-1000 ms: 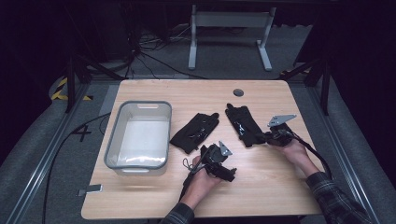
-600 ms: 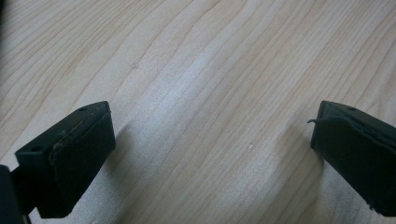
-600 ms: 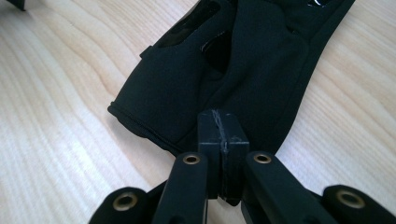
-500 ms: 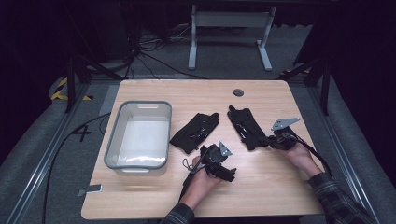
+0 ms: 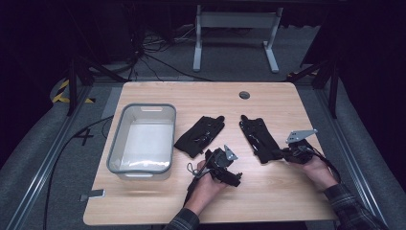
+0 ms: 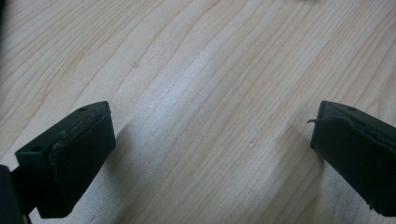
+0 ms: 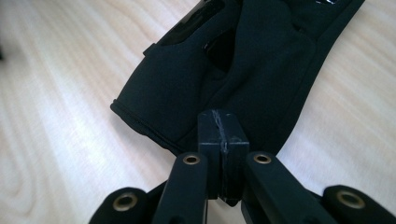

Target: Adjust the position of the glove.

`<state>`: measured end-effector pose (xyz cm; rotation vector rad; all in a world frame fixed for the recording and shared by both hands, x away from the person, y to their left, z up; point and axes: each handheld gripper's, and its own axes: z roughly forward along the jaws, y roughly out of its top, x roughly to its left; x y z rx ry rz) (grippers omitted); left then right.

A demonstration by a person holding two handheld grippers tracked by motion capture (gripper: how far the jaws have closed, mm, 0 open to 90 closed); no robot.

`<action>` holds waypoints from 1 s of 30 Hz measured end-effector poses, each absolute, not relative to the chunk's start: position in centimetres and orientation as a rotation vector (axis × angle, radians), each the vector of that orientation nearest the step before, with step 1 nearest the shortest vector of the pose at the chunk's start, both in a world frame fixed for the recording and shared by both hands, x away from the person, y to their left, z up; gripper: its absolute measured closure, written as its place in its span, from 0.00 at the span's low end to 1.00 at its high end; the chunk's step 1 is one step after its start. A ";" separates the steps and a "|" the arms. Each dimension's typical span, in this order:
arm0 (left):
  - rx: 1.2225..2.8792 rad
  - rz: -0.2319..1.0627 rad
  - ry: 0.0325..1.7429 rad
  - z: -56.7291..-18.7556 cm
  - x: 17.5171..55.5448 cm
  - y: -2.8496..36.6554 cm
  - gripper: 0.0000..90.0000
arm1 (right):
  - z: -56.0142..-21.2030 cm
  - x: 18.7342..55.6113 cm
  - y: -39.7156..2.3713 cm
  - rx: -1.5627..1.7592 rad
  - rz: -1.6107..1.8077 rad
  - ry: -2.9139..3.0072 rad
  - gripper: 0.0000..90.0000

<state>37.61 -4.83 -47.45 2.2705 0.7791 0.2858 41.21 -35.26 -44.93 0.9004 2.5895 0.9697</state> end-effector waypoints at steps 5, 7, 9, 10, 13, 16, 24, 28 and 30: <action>2.269 0.286 0.780 -47.5 37.6 -4.8 0.00 | -44.9 39.9 -36.1 0.909 0.975 2.600 1.00; 2.269 0.286 0.777 -47.5 37.6 -4.8 0.00 | -44.9 39.5 -36.3 0.913 0.976 2.605 1.00; 2.270 0.284 0.775 -47.5 37.6 -4.8 0.00 | -44.9 39.0 -36.6 0.914 0.975 2.608 1.00; 2.271 0.283 0.774 -47.5 37.6 -4.8 0.00 | -44.9 38.8 -36.7 0.913 0.975 2.607 1.00; 2.274 0.281 0.771 -47.4 37.6 -4.7 0.00 | -44.8 38.0 -36.9 0.912 0.970 2.615 1.00; 2.274 0.279 0.770 -47.4 37.6 -4.7 0.00 | -44.8 37.1 -37.2 0.906 0.966 2.621 1.00; 2.274 0.279 0.770 -47.4 37.5 -4.7 0.00 | -44.8 34.3 -37.8 0.891 0.953 2.635 1.00; 2.274 0.280 0.770 -47.4 37.5 -4.7 0.00 | -44.8 33.0 -38.3 0.895 0.955 2.642 1.00; 2.274 0.279 0.769 -47.4 37.6 -4.7 0.00 | -44.7 32.6 -38.4 0.893 0.953 2.634 1.00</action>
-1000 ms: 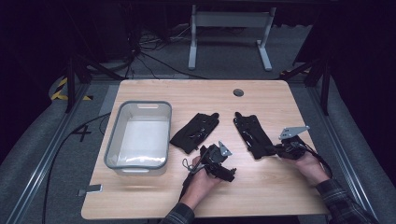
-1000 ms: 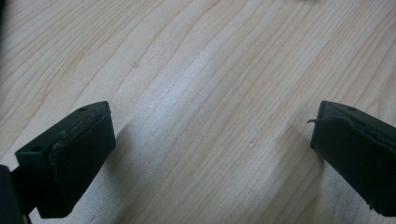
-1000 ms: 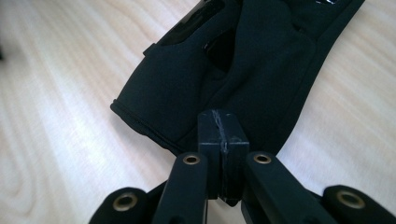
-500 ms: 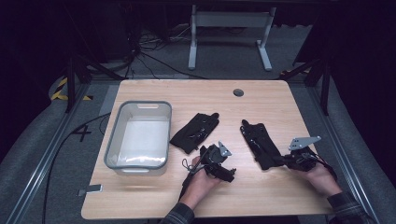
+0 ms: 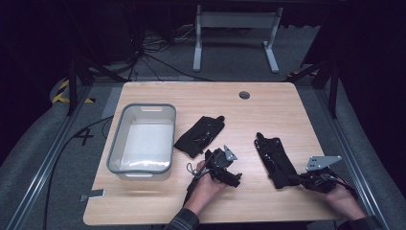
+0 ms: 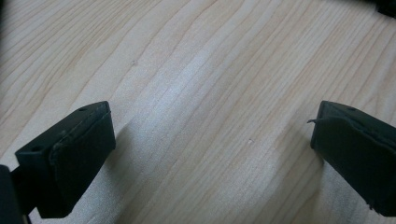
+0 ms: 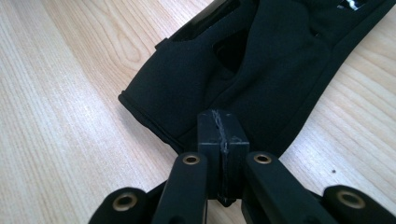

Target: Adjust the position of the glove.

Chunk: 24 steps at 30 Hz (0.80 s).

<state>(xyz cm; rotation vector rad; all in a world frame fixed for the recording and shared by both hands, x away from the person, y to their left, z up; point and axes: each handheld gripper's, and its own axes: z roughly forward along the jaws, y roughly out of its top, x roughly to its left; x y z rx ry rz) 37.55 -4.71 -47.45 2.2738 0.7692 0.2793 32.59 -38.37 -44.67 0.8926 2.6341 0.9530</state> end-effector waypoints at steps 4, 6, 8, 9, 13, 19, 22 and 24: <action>2.274 0.279 0.770 -47.4 37.5 -4.7 0.00 | -43.8 33.1 -38.5 0.889 1.000 2.590 1.00; 2.274 0.279 0.769 -47.4 37.6 -4.7 0.00 | -43.4 34.0 -38.3 0.884 1.009 2.575 1.00; 2.274 0.280 0.769 -47.4 37.6 -4.7 0.00 | -43.1 35.2 -38.0 0.876 1.008 2.560 1.00; 2.274 0.279 0.770 -47.4 37.6 -4.7 0.00 | -43.0 35.7 -37.9 0.878 1.012 2.552 1.00; 2.274 0.279 0.769 -47.4 37.6 -4.7 0.00 | -42.7 37.7 -37.4 0.876 1.008 2.533 1.00; 2.274 0.279 0.770 -47.5 37.6 -4.7 0.00 | -43.6 40.4 -36.9 0.904 0.966 2.546 1.00; 2.273 0.279 0.769 -47.5 37.5 -4.7 0.00 | -44.4 40.9 -36.9 0.915 0.930 2.561 1.00; 2.273 0.279 0.770 -47.5 37.5 -4.7 0.00 | -44.4 40.9 -37.1 0.926 0.928 2.563 1.00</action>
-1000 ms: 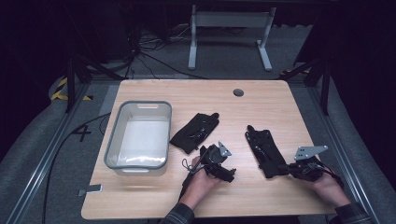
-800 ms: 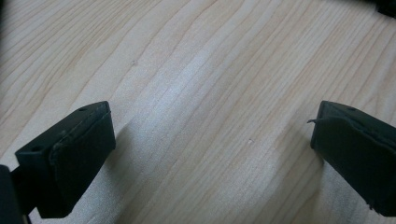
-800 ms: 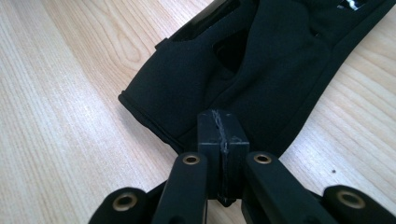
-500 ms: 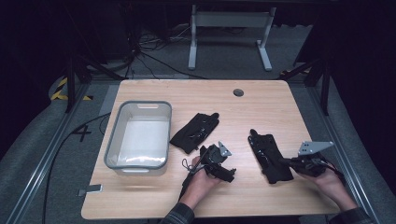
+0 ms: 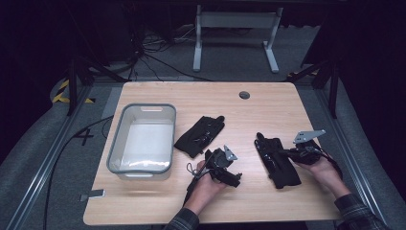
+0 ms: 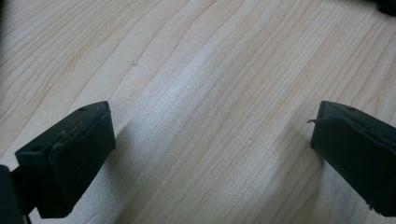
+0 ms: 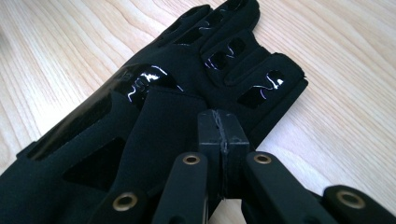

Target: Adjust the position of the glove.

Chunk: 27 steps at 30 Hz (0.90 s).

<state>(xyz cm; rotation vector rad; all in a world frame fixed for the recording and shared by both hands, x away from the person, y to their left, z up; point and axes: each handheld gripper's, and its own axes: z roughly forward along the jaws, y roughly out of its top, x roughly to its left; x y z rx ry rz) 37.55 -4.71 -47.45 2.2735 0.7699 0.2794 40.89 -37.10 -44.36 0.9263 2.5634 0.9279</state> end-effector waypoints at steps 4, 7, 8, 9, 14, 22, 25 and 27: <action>2.274 0.280 0.770 -47.4 37.5 -4.7 0.00 | -44.4 40.4 -37.8 0.943 0.921 2.555 1.00; 2.273 0.279 0.769 -47.5 37.5 -4.7 0.00 | -44.4 40.0 -38.3 0.949 0.921 2.554 1.00; 2.273 0.279 0.769 -47.5 37.5 -4.7 0.00 | -44.4 39.9 -38.5 0.948 0.917 2.552 1.00; 2.273 0.279 0.769 -47.5 37.5 -4.7 0.00 | -44.4 39.8 -38.6 0.951 0.918 2.550 1.00; 2.273 0.279 0.769 -47.5 37.5 -4.7 0.00 | -43.8 39.0 -39.2 0.954 0.982 2.512 0.93; 2.274 0.279 0.769 -47.4 37.5 -4.7 0.00 | -44.0 37.1 -41.2 1.035 0.993 2.440 0.62; 2.275 0.280 0.769 -47.4 37.5 -4.7 0.00 | -44.2 36.5 -41.9 1.057 0.986 2.420 0.56; 2.274 0.280 0.769 -47.4 37.5 -4.7 0.00 | -44.3 36.0 -42.5 1.075 0.984 2.394 0.49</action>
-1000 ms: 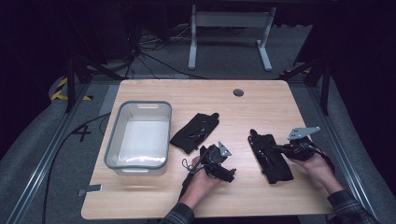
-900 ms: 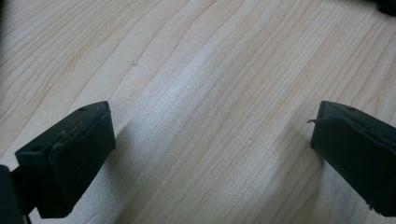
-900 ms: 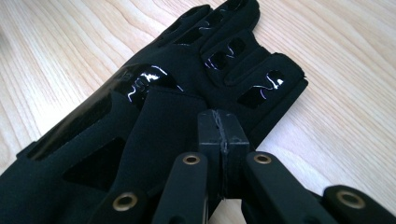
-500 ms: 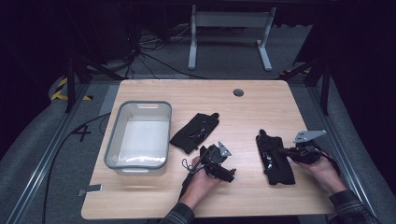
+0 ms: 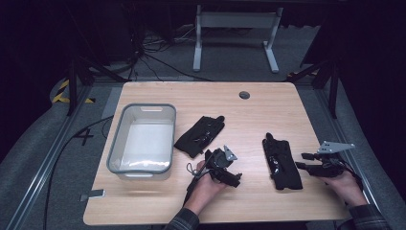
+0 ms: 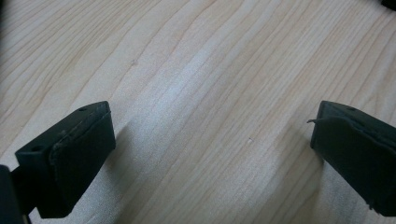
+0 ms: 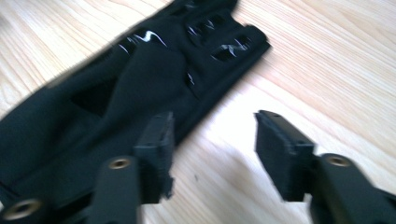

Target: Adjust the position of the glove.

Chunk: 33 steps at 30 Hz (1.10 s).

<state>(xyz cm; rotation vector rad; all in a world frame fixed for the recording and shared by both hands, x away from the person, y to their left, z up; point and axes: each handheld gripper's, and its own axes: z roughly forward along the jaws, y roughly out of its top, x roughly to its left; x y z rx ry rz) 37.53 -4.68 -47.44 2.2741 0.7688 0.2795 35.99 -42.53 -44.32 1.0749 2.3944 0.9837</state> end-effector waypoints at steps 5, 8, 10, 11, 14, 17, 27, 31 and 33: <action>2.276 0.277 0.758 -47.5 37.6 -4.6 0.00 | -45.5 35.5 -43.5 1.139 0.960 2.339 0.23; 2.279 0.277 0.755 -47.4 37.6 -4.6 0.00 | -46.2 35.8 -43.9 1.190 0.940 2.314 0.17; 2.280 0.275 0.754 -47.4 37.6 -4.6 0.00 | -46.3 35.8 -44.0 1.187 0.958 2.299 0.17; 2.280 0.275 0.754 -47.4 37.6 -4.6 0.00 | -46.4 35.8 -44.1 1.183 0.964 2.295 0.16; 2.284 0.269 0.749 -47.4 37.6 -4.5 0.00 | -46.6 35.8 -44.1 1.176 0.981 2.288 0.14; 2.299 0.260 0.757 -47.1 37.6 -4.4 0.04 | -46.6 35.8 -44.1 1.176 0.979 2.286 0.14; 2.279 0.261 0.791 -44.9 38.3 -2.9 0.32 | -46.6 35.9 -44.1 1.173 0.978 2.288 0.14; 2.263 0.281 0.807 -44.3 38.9 -2.3 0.47 | -46.6 35.9 -44.1 1.173 0.977 2.289 0.14; 2.258 0.289 0.839 -44.0 39.6 -1.8 0.54 | -46.6 35.9 -44.1 1.172 0.977 2.289 0.14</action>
